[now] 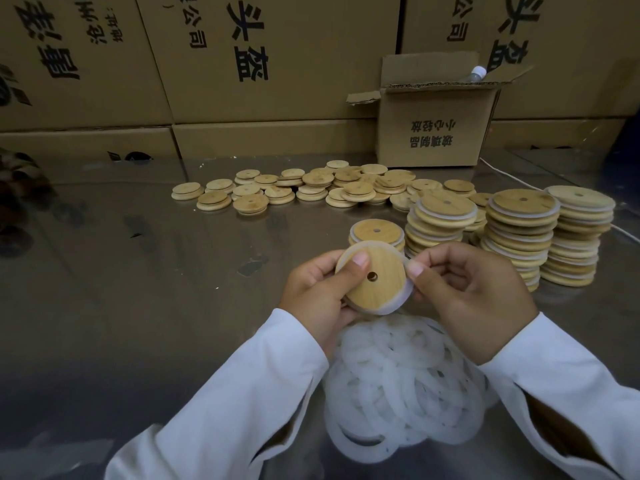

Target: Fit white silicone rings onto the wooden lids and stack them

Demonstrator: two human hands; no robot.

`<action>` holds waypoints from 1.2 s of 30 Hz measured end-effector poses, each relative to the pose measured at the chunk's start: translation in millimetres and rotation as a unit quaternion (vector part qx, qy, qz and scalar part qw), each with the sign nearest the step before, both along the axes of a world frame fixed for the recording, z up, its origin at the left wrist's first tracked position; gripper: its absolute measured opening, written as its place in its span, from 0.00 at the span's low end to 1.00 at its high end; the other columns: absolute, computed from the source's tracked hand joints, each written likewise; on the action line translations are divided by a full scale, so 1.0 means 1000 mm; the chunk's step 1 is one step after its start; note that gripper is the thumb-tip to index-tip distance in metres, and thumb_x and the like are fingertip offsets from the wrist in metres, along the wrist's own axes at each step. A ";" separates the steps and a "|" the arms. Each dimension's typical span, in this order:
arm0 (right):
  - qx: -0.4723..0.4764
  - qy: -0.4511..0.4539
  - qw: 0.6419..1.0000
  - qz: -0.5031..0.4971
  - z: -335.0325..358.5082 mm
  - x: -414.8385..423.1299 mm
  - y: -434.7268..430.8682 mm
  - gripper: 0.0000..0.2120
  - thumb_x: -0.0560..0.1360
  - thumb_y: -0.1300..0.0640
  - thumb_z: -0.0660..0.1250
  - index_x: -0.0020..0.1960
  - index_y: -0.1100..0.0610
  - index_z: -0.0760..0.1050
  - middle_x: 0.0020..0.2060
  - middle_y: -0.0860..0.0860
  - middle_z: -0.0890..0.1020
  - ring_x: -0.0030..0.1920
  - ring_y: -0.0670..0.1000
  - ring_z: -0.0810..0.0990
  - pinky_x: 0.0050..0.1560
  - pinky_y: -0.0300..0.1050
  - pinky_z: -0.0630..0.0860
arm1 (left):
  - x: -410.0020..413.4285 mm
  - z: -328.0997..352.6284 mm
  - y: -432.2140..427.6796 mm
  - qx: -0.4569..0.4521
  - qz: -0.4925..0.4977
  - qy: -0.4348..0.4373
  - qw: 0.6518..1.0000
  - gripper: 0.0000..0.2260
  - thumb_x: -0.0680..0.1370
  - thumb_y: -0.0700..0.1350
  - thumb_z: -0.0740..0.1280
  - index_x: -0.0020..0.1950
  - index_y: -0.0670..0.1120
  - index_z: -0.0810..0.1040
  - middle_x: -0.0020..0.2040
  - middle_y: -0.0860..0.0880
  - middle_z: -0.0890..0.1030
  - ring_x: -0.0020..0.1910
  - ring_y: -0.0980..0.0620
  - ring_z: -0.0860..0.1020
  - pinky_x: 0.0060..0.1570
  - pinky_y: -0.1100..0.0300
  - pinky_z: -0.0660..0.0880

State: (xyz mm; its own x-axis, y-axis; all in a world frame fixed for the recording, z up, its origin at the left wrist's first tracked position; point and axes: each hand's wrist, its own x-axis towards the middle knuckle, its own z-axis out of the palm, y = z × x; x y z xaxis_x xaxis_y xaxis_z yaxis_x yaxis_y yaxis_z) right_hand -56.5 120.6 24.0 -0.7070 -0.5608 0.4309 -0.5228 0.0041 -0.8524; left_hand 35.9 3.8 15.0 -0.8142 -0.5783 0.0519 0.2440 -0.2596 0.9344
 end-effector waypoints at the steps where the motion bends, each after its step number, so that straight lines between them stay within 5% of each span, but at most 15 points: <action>1: -0.005 -0.001 1.000 0.001 0.000 0.000 0.000 0.07 0.70 0.60 0.68 0.35 0.49 0.77 0.30 0.44 0.81 0.34 0.45 0.78 0.41 0.41 0.78 | 0.000 -0.001 0.000 -0.014 0.007 0.000 1.000 0.09 0.69 0.44 0.67 0.45 0.40 0.80 0.37 0.45 0.83 0.36 0.51 0.81 0.37 0.57 0.80; 11: -0.034 -0.061 0.997 -0.010 -0.006 0.006 -0.004 0.03 0.65 0.53 0.71 0.35 0.50 0.78 0.30 0.46 0.81 0.34 0.49 0.79 0.39 0.40 0.78 | 0.000 -0.005 0.001 -0.057 0.078 0.014 0.995 0.13 0.61 0.50 0.71 0.41 0.45 0.81 0.39 0.45 0.83 0.42 0.46 0.81 0.47 0.47 0.79; 17: -0.014 0.047 0.997 -0.065 -0.009 0.009 -0.003 0.04 0.66 0.51 0.66 0.33 0.47 0.75 0.35 0.38 0.80 0.36 0.39 0.77 0.37 0.26 0.71 | -0.002 -0.005 0.003 -0.051 0.071 0.020 0.996 0.15 0.61 0.50 0.71 0.44 0.44 0.81 0.40 0.45 0.84 0.43 0.48 0.82 0.47 0.51 0.79; 20: 0.008 0.071 0.995 -0.076 -0.011 0.004 -0.002 0.06 0.68 0.54 0.66 0.33 0.48 0.74 0.30 0.41 0.79 0.37 0.38 0.76 0.37 0.25 0.70 | -0.002 -0.006 0.003 -0.063 0.041 -0.015 0.997 0.04 0.69 0.40 0.71 0.43 0.44 0.81 0.41 0.43 0.84 0.44 0.45 0.81 0.51 0.48 0.78; 27: 0.059 0.112 0.991 -0.029 -0.008 0.000 0.000 0.07 0.71 0.56 0.65 0.35 0.46 0.73 0.32 0.41 0.78 0.40 0.40 0.76 0.39 0.28 0.69 | 0.000 -0.008 -0.004 -0.152 0.028 -0.033 0.987 0.05 0.74 0.39 0.68 0.41 0.47 0.81 0.37 0.48 0.84 0.38 0.52 0.81 0.41 0.60 0.79; 36: 0.073 0.074 0.995 -0.005 0.000 -0.004 0.001 0.09 0.72 0.58 0.65 0.35 0.48 0.74 0.31 0.43 0.78 0.38 0.48 0.77 0.45 0.47 0.75 | 0.002 0.000 -0.012 -0.110 -0.006 -0.038 0.993 0.05 0.74 0.38 0.66 0.43 0.45 0.81 0.37 0.47 0.84 0.39 0.50 0.82 0.44 0.55 0.80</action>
State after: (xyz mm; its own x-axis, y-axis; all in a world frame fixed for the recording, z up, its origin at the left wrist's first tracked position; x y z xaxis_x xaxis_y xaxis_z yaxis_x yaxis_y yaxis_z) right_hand -60.9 121.8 24.2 -0.6478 -0.6180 0.4453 -0.6417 0.1278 -0.7562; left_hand 37.9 -8.4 15.5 -0.8273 -0.5500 0.1140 0.1685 -0.0494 0.9845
